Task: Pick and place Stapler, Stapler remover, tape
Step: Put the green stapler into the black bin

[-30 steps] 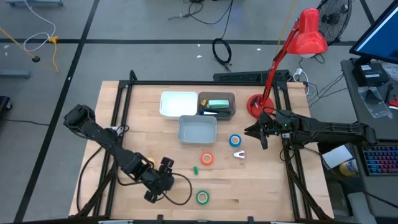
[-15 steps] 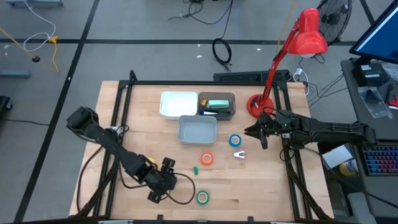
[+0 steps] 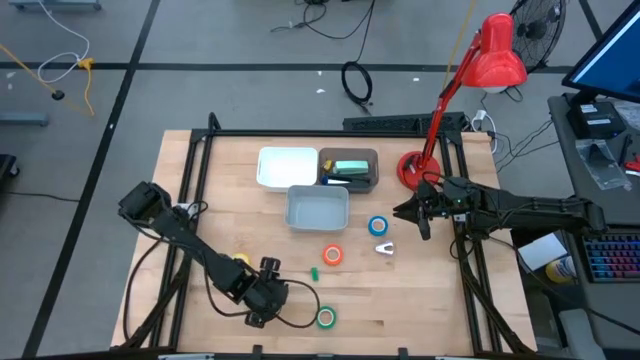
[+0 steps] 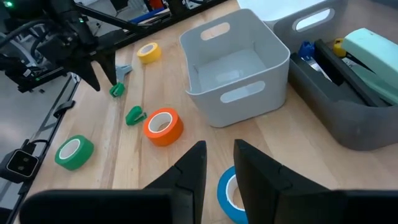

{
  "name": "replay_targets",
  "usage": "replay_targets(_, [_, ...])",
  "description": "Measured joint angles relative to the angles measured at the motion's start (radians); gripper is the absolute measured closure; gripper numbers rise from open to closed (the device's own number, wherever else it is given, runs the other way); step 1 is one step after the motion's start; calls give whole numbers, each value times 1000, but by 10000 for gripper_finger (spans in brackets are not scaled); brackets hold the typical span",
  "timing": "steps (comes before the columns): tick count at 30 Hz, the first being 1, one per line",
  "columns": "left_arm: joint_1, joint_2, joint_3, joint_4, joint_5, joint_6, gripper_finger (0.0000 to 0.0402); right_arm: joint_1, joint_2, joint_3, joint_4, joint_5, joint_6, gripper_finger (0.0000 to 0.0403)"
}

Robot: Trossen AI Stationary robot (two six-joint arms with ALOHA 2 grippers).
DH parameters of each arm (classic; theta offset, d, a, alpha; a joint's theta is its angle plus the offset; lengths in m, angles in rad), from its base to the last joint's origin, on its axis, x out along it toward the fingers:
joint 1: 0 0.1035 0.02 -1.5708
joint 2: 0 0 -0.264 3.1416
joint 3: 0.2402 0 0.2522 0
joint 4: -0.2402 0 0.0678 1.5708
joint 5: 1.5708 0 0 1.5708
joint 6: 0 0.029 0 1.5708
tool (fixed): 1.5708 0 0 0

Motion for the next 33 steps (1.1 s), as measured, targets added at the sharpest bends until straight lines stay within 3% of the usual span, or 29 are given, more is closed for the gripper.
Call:
replay_targets(16, [-8,6,-37,-11,21,48,183,0,0,0,0,0,0,330])
replay_targets(33, [25,6,-127,133,28,48,188,0,0,0,1,4,4,330])
